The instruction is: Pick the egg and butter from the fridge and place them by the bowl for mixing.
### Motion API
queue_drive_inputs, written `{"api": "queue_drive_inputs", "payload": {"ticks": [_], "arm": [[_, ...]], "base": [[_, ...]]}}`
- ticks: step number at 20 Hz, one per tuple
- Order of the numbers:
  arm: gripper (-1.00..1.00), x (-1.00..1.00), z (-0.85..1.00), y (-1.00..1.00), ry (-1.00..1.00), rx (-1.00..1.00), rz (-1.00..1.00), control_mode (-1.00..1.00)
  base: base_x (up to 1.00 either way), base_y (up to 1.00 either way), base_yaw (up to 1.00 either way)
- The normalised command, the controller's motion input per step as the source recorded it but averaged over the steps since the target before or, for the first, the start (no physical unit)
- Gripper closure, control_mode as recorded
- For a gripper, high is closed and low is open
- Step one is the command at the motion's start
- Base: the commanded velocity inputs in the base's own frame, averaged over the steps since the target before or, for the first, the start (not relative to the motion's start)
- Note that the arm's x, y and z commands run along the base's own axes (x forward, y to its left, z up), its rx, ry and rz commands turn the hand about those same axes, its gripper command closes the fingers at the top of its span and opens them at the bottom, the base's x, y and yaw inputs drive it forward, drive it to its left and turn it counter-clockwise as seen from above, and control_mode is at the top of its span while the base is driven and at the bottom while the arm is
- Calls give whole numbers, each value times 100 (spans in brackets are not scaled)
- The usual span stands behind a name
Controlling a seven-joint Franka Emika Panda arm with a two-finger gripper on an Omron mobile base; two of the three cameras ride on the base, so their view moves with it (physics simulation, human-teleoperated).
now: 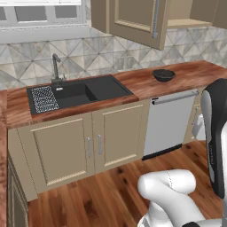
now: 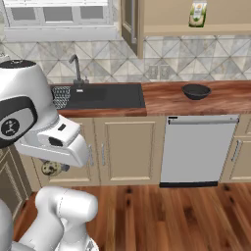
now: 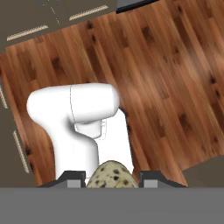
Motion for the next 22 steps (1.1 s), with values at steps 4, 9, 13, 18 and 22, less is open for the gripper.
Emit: {"api": "queue_drive_inputs", "payload": {"ticks": [4, 9, 13, 18, 22], "arm": [[100, 0, 0, 0, 0, 0, 0, 100], [100, 0, 0, 0, 0, 0, 0, 100], [100, 0, 0, 0, 0, 0, 0, 100], [100, 0, 0, 0, 0, 0, 0, 100], [100, 0, 0, 0, 0, 0, 0, 100]], "base": [[58, -97, 6], [31, -100, 9], [35, -100, 13], [92, -97, 29], [94, -82, 32]]}}
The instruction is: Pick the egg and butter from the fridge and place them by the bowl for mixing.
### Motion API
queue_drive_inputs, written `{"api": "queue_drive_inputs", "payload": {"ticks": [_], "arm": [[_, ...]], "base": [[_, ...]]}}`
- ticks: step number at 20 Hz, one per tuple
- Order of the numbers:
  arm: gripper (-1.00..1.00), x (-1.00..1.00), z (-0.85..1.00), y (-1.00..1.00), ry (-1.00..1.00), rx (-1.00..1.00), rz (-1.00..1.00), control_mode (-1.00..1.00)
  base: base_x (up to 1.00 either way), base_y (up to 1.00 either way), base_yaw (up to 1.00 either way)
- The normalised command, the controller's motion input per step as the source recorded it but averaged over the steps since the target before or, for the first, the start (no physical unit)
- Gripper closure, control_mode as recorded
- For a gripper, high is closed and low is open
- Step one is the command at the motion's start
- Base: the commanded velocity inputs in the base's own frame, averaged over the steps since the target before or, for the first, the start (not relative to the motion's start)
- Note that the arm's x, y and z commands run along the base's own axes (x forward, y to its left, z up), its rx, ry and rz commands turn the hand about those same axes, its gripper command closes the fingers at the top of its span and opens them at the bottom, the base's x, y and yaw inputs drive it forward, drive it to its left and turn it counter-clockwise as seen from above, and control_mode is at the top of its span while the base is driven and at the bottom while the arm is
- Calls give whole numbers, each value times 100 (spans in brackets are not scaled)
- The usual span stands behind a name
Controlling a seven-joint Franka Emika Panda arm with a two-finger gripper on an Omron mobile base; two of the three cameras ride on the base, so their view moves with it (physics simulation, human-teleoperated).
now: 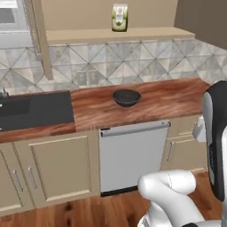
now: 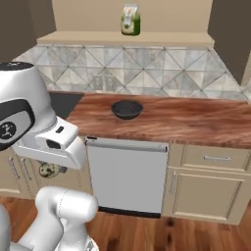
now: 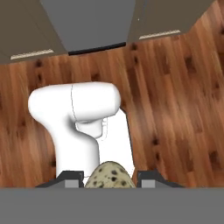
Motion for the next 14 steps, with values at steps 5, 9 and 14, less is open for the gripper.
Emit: {"api": "queue_drive_inputs", "payload": {"ticks": [5, 9, 14], "arm": [[100, 0, 0, 0, 0, 0, 0, 100], [100, 0, 0, 0, 0, 0, 0, 100], [100, 0, 0, 0, 0, 0, 0, 100]], "base": [[82, -55, 25], [65, -29, 14], [63, -31, 2]]}}
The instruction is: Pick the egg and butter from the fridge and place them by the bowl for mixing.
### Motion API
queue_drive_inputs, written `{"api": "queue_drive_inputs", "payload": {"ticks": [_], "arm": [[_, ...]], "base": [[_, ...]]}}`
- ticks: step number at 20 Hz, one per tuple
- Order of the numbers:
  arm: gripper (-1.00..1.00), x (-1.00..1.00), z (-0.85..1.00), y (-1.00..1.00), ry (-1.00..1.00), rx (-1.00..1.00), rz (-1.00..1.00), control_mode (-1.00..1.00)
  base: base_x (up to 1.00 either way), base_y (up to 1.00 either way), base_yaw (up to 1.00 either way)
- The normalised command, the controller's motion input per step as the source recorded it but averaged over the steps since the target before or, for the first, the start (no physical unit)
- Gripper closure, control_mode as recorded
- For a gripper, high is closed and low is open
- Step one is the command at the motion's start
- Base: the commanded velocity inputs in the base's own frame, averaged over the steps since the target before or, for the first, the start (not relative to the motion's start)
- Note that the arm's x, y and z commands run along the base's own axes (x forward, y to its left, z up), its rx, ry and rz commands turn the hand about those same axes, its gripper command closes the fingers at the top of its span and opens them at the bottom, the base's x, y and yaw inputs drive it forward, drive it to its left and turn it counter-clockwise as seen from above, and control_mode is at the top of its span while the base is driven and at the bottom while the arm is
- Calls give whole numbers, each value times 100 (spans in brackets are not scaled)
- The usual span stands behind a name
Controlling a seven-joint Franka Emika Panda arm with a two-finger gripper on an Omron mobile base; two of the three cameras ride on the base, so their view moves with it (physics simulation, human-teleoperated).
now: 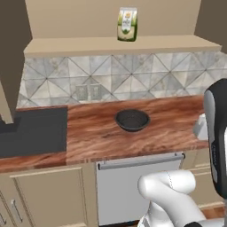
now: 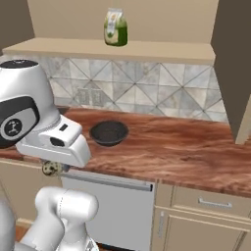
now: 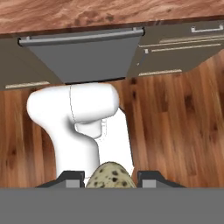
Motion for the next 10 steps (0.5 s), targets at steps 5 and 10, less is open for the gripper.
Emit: {"api": "queue_drive_inputs", "payload": {"ticks": [5, 10], "arm": [[100, 0, 0, 0, 0, 0, 0, 100], [100, 0, 0, 0, 0, 0, 0, 100]], "base": [[56, -25, -1], [50, -32, -11]]}}
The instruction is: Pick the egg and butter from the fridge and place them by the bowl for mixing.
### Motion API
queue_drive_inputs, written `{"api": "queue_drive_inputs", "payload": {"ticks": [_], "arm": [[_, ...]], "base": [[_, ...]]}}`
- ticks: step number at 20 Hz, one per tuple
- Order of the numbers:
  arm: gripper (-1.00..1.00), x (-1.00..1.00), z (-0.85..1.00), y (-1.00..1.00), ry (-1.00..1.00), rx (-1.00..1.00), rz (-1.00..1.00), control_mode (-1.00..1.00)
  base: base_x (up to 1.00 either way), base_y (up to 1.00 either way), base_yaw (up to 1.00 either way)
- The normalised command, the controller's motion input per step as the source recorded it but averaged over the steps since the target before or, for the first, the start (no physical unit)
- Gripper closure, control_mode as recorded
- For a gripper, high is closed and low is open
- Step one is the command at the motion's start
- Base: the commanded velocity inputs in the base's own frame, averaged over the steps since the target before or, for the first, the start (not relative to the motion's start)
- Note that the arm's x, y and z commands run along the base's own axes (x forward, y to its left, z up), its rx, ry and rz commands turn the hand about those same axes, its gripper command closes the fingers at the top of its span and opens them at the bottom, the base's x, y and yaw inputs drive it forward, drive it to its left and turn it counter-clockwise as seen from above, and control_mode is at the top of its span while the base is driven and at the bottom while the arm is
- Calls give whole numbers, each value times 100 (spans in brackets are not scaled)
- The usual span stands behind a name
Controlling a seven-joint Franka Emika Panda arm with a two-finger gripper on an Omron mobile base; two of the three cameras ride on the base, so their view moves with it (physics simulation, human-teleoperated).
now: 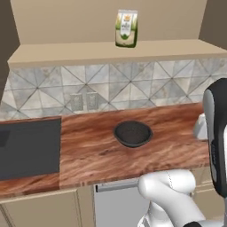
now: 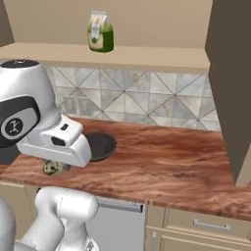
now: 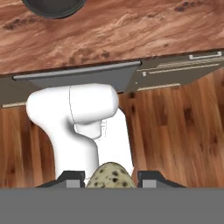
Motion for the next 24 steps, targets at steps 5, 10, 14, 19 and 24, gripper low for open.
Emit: {"api": "queue_drive_inputs", "payload": {"ticks": [5, 10, 14, 19, 24], "arm": [[100, 0, 0, 0, 0, 0, 0, 100], [100, 72, -21, -32, 0, 6, 0, -100], [100, 99, -46, -51, 0, 8, 0, -100], [100, 99, -64, -11, 0, 1, 0, -100], [100, 97, -80, 0, 0, 0, 1, -100]], "base": [[70, -31, -7], [17, -7, 0], [0, 0, 0], [0, 0, 0], [0, 0, 0]]}}
